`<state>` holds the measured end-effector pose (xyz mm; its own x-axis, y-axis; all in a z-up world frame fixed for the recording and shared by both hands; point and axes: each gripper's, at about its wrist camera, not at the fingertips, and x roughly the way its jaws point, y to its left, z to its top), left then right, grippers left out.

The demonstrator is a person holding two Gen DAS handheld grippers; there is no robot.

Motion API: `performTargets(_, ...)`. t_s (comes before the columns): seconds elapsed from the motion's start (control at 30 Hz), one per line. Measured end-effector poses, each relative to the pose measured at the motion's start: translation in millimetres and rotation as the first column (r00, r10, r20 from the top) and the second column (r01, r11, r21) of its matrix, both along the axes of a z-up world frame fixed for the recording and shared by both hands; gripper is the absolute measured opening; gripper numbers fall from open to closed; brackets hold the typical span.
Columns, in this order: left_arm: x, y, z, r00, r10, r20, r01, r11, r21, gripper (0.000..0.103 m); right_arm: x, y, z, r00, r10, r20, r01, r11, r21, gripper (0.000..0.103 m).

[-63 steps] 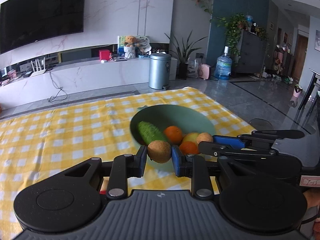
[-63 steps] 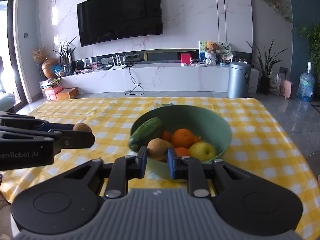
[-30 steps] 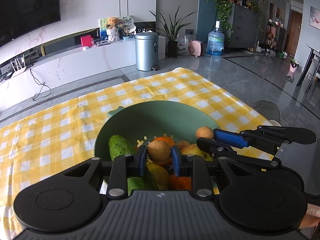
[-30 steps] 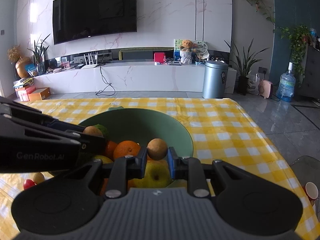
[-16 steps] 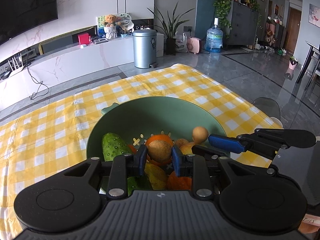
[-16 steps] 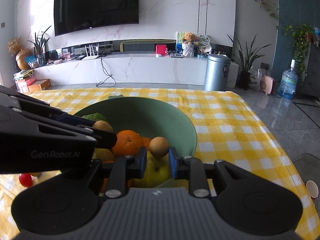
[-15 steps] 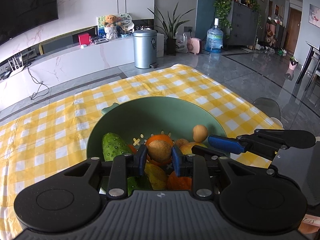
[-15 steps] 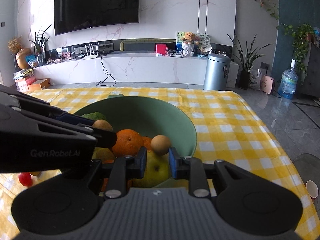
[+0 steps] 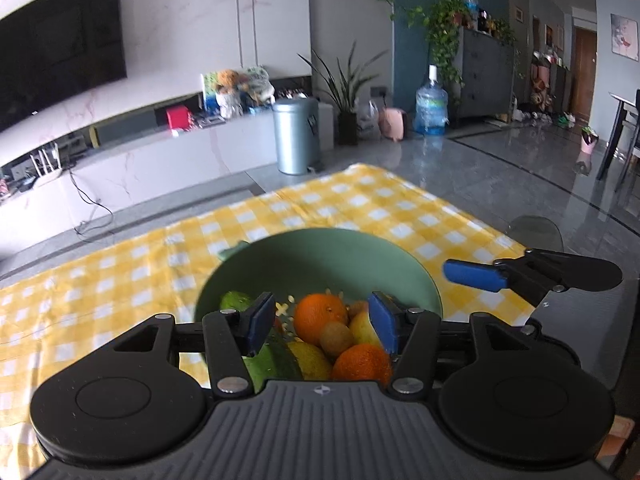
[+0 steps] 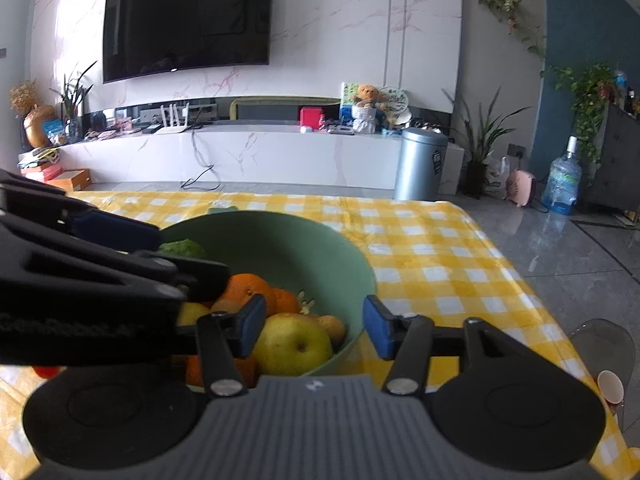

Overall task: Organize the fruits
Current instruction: 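Open both tools and withdraw them toward the tomato and onion, then grasp the red tomato with the left tool while the right tool grasps the onion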

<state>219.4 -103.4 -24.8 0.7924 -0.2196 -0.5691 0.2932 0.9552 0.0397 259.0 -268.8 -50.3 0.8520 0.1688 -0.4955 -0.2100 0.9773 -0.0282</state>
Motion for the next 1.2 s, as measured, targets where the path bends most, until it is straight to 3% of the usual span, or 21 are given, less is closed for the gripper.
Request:
performTargets(0.3, -30, 27, 14, 0.996, 0.082, 0.017, -0.081, 0.994, -0.067, 0.063, -24, -1, 15, 0.996, -0.034, 0.076, 0.030, 0.998, 0.050, 0.059)
performTargets(0.43, -41, 43, 13, 0.992, 0.129, -0.001, -0.129, 0.988, -0.084, 0.064, -42, 7, 22, 0.994, -0.012, 0.112, 0.005, 0.998, 0.061, 0.068)
performTargets(0.5, -48, 53, 10, 0.988, 0.152, -0.013, -0.153, 0.984, -0.088, 0.064, -49, 11, 25, 0.993, 0.000, 0.115, -0.008, 0.997, 0.073, 0.068)
performTargets(0.8, -75, 95, -9, 0.969, 0.237, -0.071, -0.242, 0.967, -0.079, 0.064, -86, 40, 8, 0.999, 0.044, -0.027, -0.038, 0.982, 0.185, 0.068)
performTargets(1.2, -92, 135, -40, 0.955, 0.261, -0.139, -0.278, 0.953, -0.122, 0.063, -104, 92, -13, 0.969, 0.204, -0.138, -0.193, 0.977, 0.089, 0.062)
